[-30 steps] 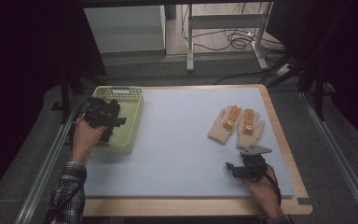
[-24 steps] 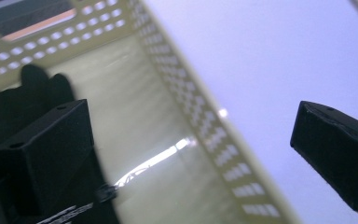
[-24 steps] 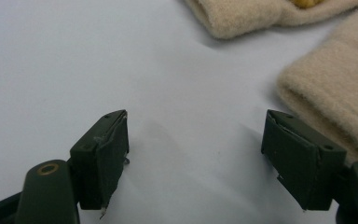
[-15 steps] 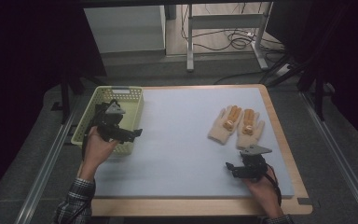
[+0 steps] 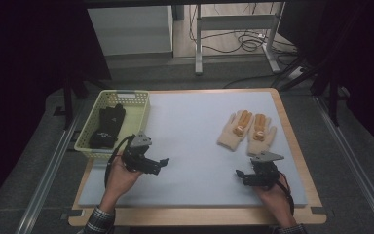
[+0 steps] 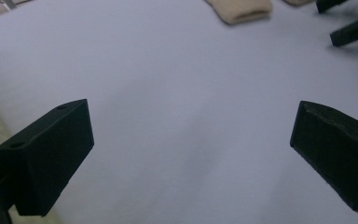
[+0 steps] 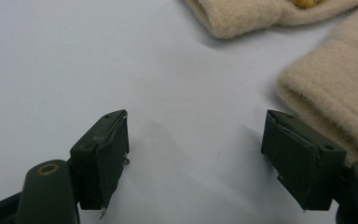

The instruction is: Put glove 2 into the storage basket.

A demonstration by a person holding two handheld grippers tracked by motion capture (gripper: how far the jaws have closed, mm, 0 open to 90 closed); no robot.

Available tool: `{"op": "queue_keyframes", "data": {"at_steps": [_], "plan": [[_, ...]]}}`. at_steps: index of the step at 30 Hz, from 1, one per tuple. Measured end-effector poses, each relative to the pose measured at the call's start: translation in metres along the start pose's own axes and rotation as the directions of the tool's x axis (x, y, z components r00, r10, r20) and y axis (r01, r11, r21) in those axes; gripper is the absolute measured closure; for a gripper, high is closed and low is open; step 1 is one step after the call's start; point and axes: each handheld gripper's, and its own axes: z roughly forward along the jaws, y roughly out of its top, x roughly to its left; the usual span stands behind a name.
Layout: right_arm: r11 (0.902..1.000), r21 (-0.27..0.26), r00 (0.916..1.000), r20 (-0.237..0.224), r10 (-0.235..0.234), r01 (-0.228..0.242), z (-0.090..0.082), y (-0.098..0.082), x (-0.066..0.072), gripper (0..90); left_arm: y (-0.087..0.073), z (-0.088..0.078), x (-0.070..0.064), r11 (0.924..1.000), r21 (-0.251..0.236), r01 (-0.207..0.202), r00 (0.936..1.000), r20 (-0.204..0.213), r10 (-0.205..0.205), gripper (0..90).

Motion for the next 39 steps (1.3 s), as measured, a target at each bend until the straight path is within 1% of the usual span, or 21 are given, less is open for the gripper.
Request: {"op": "queue_keyframes", "data": {"at_steps": [5,6,7,8,11,12,13,15,17,19,20,23,25,27,29,31,32,34,35,36,39], "plan": [[1.0,0.0,1.0,-0.001,0.0,0.0,0.0,0.0,0.0,22.8,-0.015,0.017,-0.019,0.9993,0.023,-0.03,0.9994,0.016,0.03,0.1],[1.0,0.0,1.0,-0.001,0.001,-0.001,0.0,0.0,0.0,22.8,-0.018,0.02,-0.021,0.9989,0.033,-0.035,0.9993,0.017,0.035,0.0],[1.0,0.0,1.0,-0.002,0.001,-0.001,0.0,0.0,0.0,22.8,-0.025,0.027,-0.025,0.998,0.052,-0.037,0.9992,0.015,0.037,0.0],[1.0,0.0,1.0,-0.002,0.001,-0.001,0.0,0.0,0.0,22.8,-0.025,0.027,-0.025,0.998,0.052,-0.037,0.9992,0.015,0.037,0.0],[1.0,-0.001,1.0,-0.002,0.002,-0.002,0.0,0.0,0.0,22.8,-0.039,0.038,-0.026,0.9954,0.093,-0.025,0.9996,0.014,0.024,0.0],[1.0,0.0,1.0,-0.002,0.002,-0.002,0.0,0.0,0.0,22.8,-0.039,0.038,-0.026,0.9954,0.093,-0.025,0.9996,0.014,0.024,0.0],[1.0,0.0,1.0,-0.002,0.002,-0.002,0.0,0.0,0.0,22.8,-0.042,0.041,-0.025,0.9935,0.111,-0.026,0.9997,0.007,0.025,0.0],[1.0,0.0,1.0,-0.003,0.002,-0.002,0.0,0.0,0.0,22.8,-0.048,0.045,-0.024,0.9901,0.139,-0.023,0.9995,-0.019,0.026,0.0],[1.0,0.0,1.0,-0.002,0.002,-0.002,0.0,0.0,0.0,22.8,-0.052,0.048,-0.022,0.9888,0.149,-0.01,0.9997,-0.018,0.013,0.0],[1.0,-0.001,1.0,-0.002,0.001,-0.001,0.0,0.0,0.0,22.9,-0.056,0.049,-0.019,0.9907,0.135,0.018,0.9998,0.001,-0.018,0.0],[1.0,-0.001,1.0,-0.002,0.001,-0.001,0.0,0.0,0.0,22.9,-0.057,0.049,-0.016,0.9899,0.136,0.039,0.9991,0.01,-0.04,0.0],[1.0,-0.002,1.0,-0.004,0.001,-0.001,0.0,0.0,0.0,23.8,-0.057,0.049,-0.017,0.9898,0.137,0.039,0.9991,0.008,-0.041,0.3],[1.0,-0.008,1.0,-0.004,0.0,0.0,-0.001,0.0,0.0,30.2,-0.057,0.049,-0.017,0.9901,0.135,0.04,0.9991,0.008,-0.041,0.3],[0.9999,-0.013,1.0,-0.009,-0.001,0.001,-0.002,0.0,0.0,34.6,-0.057,0.049,-0.017,0.9902,0.134,0.04,0.9991,0.007,-0.041,0.3],[0.9998,-0.012,0.9999,-0.007,0.015,-0.016,-0.004,0.0,0.0,43.1,-0.057,0.05,-0.017,0.9902,0.134,0.04,0.9991,0.008,-0.041,0.3],[0.9996,-0.007,0.9993,-0.026,0.029,-0.029,-0.007,0.002,-0.001,48.7,-0.057,0.05,-0.016,0.9902,0.134,0.041,0.9991,0.008,-0.042,0.3],[0.9992,-0.015,0.9989,-0.029,0.036,-0.036,-0.008,0.004,-0.002,52.0,-0.057,0.05,-0.016,0.9901,0.134,0.041,0.9991,0.008,-0.043,0.3],[0.9988,-0.024,0.9988,-0.028,0.041,-0.042,-0.01,0.012,-0.005,54.7,-0.057,0.05,-0.016,0.9901,0.134,0.042,0.999,0.009,-0.043,0.3],[0.9989,-0.032,0.9993,-0.013,0.035,-0.035,-0.01,0.02,-0.008,55.1,-0.057,0.05,-0.016,0.9901,0.134,0.042,0.999,0.009,-0.043,0.3],[0.9989,-0.032,0.9993,-0.013,0.035,-0.035,-0.01,0.02,-0.008,55.1,-0.057,0.05,-0.016,0.9901,0.134,0.042,0.999,0.009,-0.043,0.3],[0.9979,-0.052,0.9992,0.009,0.039,-0.039,-0.004,0.042,-0.019,54.9,-0.057,0.05,-0.016,0.99,0.134,0.042,0.999,0.009,-0.044,0.4]]}}
